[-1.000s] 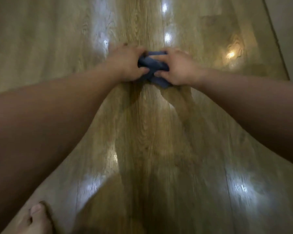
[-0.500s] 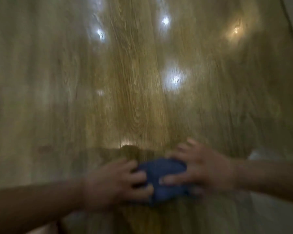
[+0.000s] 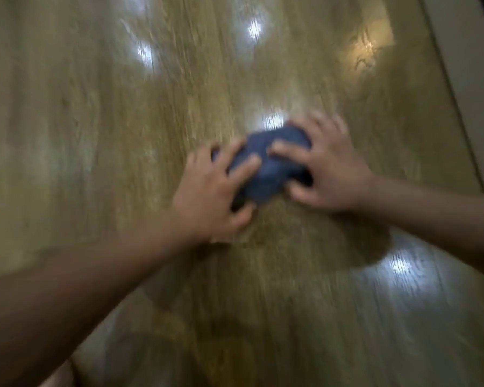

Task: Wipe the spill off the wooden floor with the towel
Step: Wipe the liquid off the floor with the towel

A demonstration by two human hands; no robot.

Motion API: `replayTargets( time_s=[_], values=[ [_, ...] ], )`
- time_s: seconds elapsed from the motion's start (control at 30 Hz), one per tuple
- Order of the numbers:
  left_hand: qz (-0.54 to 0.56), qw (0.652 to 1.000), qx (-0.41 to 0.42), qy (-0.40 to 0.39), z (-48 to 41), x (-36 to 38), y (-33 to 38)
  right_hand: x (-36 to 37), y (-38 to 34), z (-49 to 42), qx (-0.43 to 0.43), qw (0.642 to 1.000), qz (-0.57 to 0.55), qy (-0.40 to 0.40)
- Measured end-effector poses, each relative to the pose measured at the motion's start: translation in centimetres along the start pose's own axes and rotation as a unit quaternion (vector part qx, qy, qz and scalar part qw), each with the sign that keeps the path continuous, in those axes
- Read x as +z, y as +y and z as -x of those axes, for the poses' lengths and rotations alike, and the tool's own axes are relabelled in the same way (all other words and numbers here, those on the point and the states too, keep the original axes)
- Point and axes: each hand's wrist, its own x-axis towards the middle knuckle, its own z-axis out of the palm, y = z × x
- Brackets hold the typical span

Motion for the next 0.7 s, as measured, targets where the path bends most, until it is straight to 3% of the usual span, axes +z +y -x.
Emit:
replayTargets(
  time_s=[0.17, 0.27, 0.33, 0.43, 0.53, 0.6, 0.7],
  values=[
    [0.111, 0.979, 0.168, -0.028, 13.0, 2.5, 10.8, -0.4, -4.3, 18.7, -0.133, 0.986, -0.047, -0.089],
    [0.095, 0.966, 0.238, -0.039, 9.5, 1.8, 9.8, -0.9, 0.0, 16.5, -0.233, 0.966, -0.049, -0.099],
    [0.061, 0.975, 0.208, -0.038, 4.1, 1.8, 7.6, -1.6, 4.6, 11.6, -0.237, 0.968, -0.032, -0.069],
    [0.014, 0.996, 0.080, 0.029, -7.6, 1.5, 6.1, -3.2, 12.1, 3.5, -0.128, 0.987, 0.090, -0.028],
    [0.017, 0.997, -0.074, -0.030, -18.7, -0.1, 7.2, -5.3, 16.0, -3.5, 0.056, 0.988, 0.134, -0.050],
    [0.031, 0.992, -0.104, -0.060, -22.2, 0.0, 8.5, -5.9, 15.6, -5.2, 0.131, 0.986, 0.094, -0.041],
    [0.010, 0.997, -0.069, -0.045, -19.2, 1.3, 10.0, -6.1, 13.4, -2.8, 0.145, 0.986, 0.080, -0.021]
  ],
)
